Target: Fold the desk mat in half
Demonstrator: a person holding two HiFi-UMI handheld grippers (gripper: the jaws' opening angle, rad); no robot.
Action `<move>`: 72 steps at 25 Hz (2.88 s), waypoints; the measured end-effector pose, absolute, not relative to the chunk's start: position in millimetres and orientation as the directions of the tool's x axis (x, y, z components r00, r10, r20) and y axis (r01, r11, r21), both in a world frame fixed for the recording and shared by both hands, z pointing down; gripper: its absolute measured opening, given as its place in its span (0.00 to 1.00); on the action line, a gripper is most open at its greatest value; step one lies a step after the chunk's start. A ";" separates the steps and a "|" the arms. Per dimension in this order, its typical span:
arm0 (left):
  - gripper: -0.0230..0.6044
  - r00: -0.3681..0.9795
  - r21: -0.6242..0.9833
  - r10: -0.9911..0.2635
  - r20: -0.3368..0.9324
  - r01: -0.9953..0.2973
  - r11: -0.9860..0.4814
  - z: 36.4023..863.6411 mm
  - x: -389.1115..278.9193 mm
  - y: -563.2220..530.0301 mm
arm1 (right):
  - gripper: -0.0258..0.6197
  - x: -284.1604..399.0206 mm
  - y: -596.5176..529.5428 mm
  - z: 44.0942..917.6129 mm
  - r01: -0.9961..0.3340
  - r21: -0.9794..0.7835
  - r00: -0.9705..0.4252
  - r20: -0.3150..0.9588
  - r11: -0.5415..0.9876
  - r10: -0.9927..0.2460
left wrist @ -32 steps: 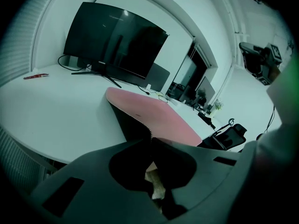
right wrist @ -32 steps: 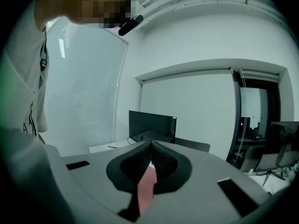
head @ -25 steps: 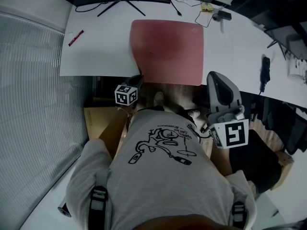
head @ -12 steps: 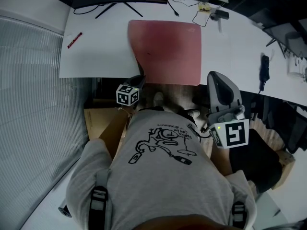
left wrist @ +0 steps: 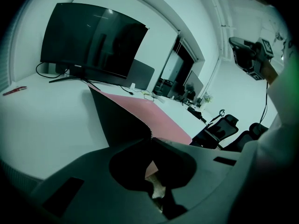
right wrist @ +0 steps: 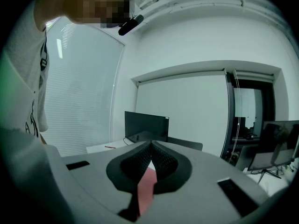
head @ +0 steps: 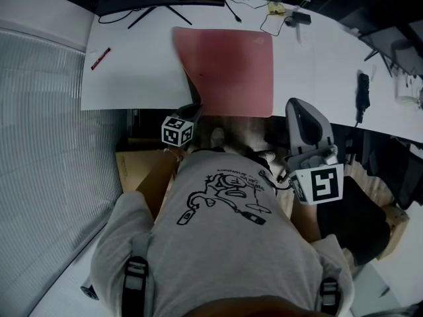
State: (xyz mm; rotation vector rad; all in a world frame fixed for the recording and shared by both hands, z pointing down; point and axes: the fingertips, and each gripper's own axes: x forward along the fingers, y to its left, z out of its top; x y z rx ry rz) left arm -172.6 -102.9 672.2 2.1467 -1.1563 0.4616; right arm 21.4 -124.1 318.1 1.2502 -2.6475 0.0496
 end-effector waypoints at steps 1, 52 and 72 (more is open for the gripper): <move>0.09 0.551 0.375 -0.606 0.573 -0.834 -0.405 671.8 -170.0 -103.2 | 0.05 23.4 -124.4 317.9 -0.768 0.059 -0.616 0.205 0.638 -0.761; 0.09 0.617 0.371 -0.537 0.575 -0.782 -0.501 664.8 -57.0 -115.1 | 0.05 117.4 -139.3 315.8 -0.792 0.048 -0.591 0.192 0.609 -0.783; 0.09 0.620 0.364 -0.505 0.600 -0.774 -0.519 668.4 -22.8 -112.9 | 0.05 145.2 -135.3 312.4 -0.785 0.051 -0.599 0.196 0.618 -0.776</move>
